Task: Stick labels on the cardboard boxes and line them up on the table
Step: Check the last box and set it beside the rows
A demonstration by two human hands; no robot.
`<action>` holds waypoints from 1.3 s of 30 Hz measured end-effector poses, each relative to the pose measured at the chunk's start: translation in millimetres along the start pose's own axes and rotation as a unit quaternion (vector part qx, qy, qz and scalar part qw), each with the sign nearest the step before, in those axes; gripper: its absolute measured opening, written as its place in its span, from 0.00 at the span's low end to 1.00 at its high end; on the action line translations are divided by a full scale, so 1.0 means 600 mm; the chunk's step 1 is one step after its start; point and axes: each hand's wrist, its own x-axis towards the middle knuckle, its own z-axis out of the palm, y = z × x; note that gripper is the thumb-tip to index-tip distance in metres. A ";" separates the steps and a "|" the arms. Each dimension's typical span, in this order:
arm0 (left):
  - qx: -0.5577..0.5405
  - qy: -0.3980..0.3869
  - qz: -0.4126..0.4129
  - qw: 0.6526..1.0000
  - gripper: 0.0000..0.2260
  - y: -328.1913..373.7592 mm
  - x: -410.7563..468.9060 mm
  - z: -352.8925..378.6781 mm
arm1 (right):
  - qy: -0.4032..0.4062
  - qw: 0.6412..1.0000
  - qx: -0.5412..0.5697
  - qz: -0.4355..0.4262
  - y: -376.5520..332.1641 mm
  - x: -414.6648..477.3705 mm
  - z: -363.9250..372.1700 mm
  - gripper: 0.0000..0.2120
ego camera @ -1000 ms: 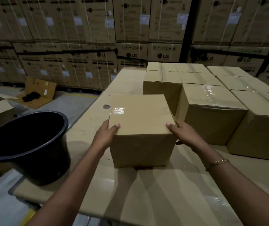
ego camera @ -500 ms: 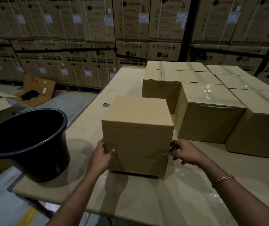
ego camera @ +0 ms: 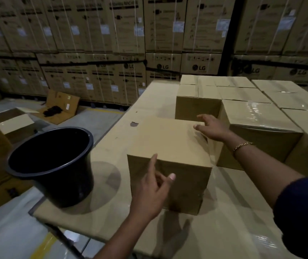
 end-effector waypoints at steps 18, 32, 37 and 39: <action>-0.113 0.127 -0.008 0.985 0.33 -0.124 0.080 -0.042 | -0.098 0.955 0.271 0.063 0.091 -0.140 0.109 0.38; 0.115 0.099 -0.101 0.983 0.38 -0.030 0.203 -0.163 | -0.063 0.965 0.253 0.030 -0.012 -0.082 0.012 0.39; 0.055 0.013 -0.090 0.994 0.38 -0.021 0.153 -0.134 | -0.064 0.978 0.186 0.067 0.009 -0.087 0.034 0.35; 0.192 0.020 -0.085 0.977 0.36 -0.007 0.115 -0.128 | -0.059 0.987 0.139 0.061 0.018 -0.095 0.033 0.32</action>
